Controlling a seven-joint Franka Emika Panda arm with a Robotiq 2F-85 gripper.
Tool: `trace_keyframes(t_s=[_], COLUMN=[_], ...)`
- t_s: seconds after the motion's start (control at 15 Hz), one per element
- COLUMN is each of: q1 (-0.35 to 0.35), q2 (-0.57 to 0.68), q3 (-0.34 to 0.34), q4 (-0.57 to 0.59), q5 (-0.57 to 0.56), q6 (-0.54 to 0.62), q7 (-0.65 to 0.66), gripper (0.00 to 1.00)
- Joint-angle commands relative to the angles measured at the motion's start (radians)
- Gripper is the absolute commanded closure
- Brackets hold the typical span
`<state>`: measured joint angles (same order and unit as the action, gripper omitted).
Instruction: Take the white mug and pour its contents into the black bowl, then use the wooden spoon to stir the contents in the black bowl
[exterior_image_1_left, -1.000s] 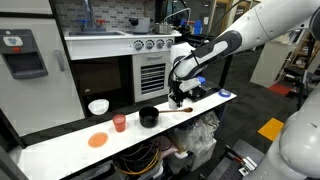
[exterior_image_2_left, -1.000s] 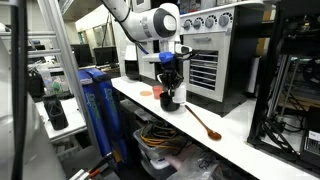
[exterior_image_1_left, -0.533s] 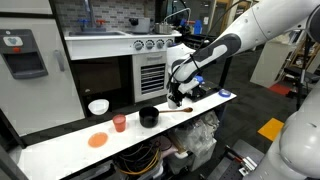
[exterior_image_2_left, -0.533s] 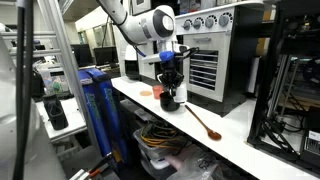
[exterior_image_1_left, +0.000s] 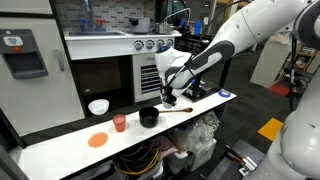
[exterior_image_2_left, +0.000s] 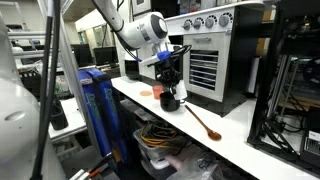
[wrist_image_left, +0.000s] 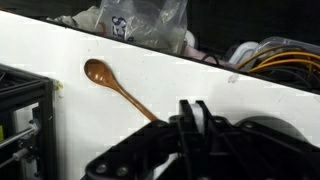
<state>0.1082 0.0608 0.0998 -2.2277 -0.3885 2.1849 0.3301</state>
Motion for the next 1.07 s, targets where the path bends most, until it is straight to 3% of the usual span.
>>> trace_keyframes(t_s=[0.0, 0.2, 1.0], q1=[0.031, 0.064, 0.173], q2=[0.06, 0.09, 0.225], q3=[0.0, 0.004, 0.012], q4=[0.082, 0.136, 0.328], q5=[-0.114, -0.177, -0.252], q6=[-0.083, -0.176, -0.401], q7=[0.115, 0.203, 0.312], gripper=[0.98, 0.98, 0.98])
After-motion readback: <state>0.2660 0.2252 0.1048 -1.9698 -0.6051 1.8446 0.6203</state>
